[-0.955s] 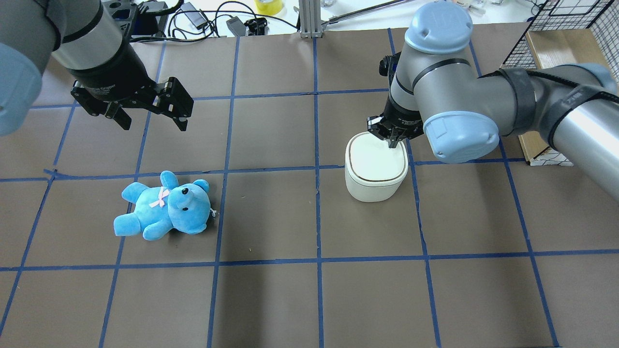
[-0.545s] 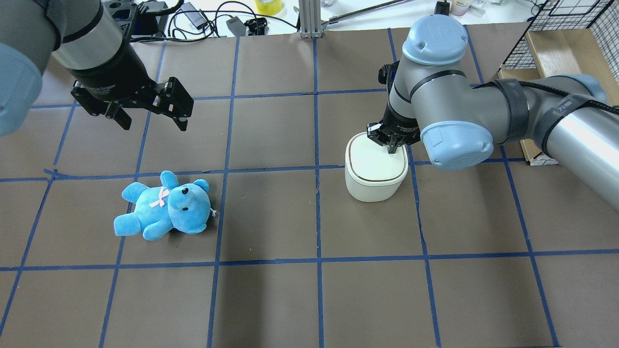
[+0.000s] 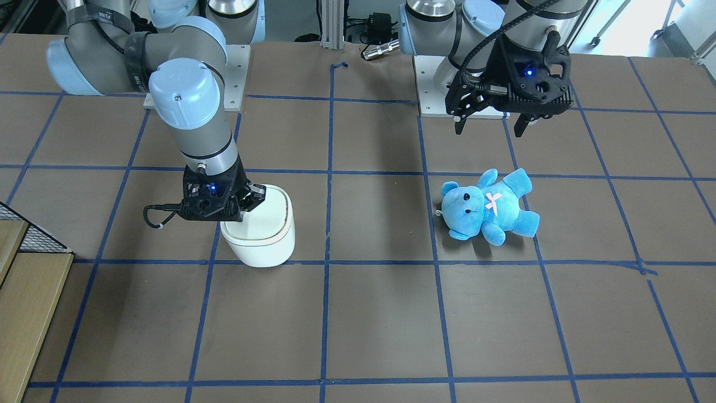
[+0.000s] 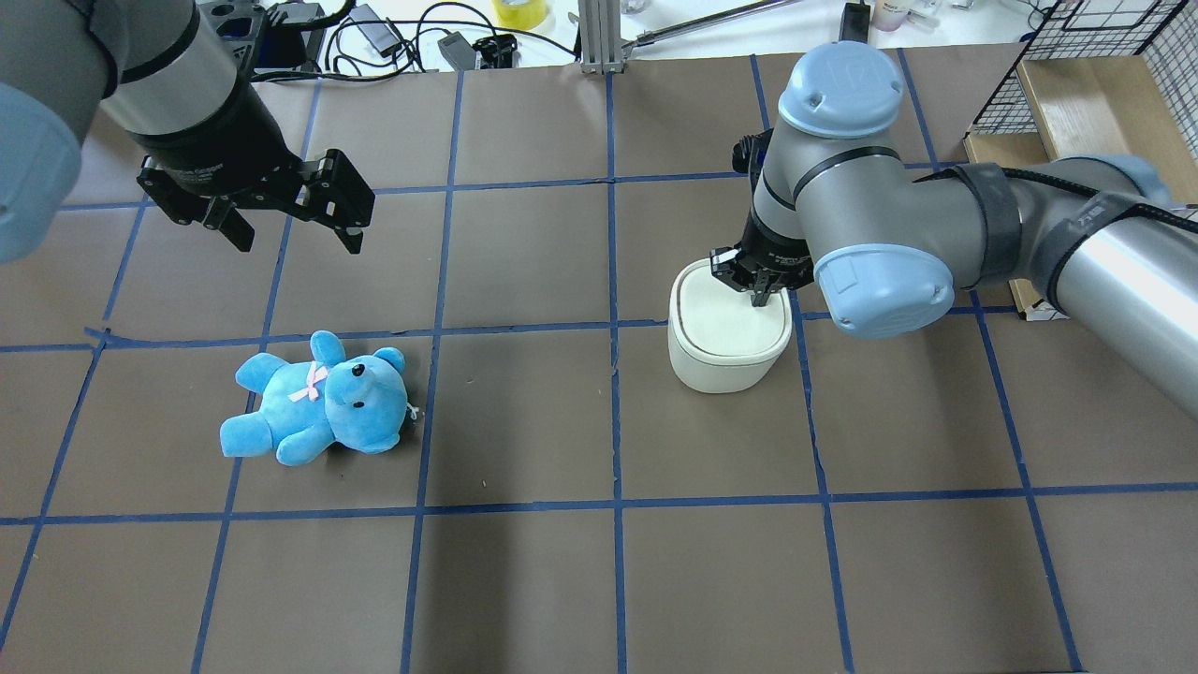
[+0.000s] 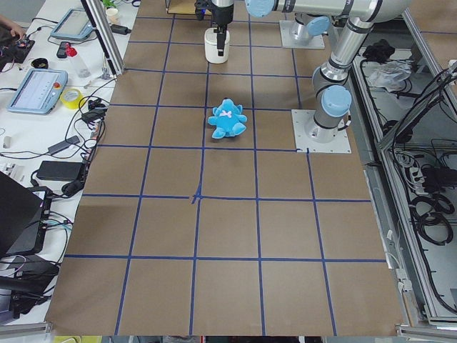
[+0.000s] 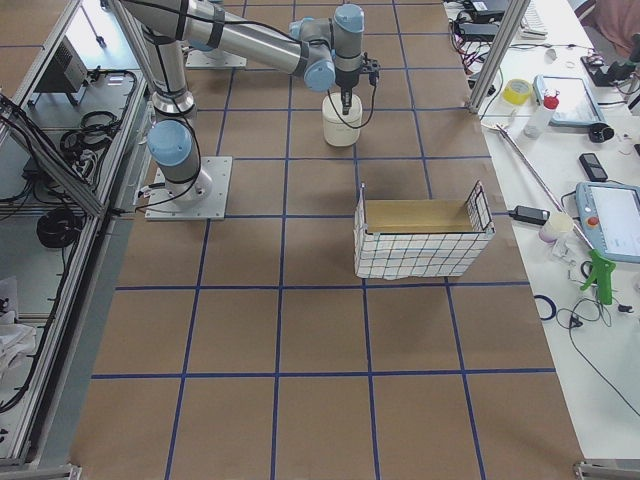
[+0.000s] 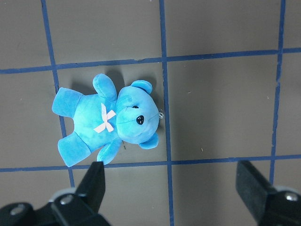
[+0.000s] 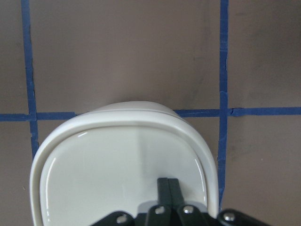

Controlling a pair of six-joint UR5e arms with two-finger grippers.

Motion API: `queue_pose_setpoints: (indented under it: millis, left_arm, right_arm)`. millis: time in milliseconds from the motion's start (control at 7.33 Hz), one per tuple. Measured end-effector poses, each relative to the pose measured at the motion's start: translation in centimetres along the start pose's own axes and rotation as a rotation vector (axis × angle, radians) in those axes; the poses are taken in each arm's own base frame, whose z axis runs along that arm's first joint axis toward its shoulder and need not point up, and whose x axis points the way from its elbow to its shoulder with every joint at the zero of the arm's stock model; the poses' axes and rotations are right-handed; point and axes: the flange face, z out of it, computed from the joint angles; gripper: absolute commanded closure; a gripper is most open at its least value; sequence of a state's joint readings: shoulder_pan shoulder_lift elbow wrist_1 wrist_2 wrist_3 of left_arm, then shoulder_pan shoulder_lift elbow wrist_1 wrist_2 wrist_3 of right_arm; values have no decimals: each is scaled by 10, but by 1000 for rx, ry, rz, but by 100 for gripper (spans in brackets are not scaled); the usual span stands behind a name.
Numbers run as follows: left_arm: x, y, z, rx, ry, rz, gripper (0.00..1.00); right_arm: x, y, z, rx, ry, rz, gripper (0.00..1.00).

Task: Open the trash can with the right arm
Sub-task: 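Raise the right gripper away from the opened trash can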

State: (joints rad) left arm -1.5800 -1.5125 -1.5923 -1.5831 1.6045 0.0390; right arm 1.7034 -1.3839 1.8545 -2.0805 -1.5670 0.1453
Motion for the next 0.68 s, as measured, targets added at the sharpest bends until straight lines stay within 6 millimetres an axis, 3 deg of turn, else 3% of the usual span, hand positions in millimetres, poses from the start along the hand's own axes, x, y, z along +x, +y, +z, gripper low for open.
queue_pose_setpoints:
  millis: [136, 273, 682]
  left_arm:
    - [0, 0, 0, 0, 0, 0, 0]
    - [0, 0, 0, 0, 0, 0, 0]
    - [0, 0, 0, 0, 0, 0, 0]
  right_arm:
    - [0, -3, -17, 26, 1, 0, 0]
    - [1, -4, -54, 57, -3, 2, 0]
    - [2, -9, -191, 74, -9, -4, 0]
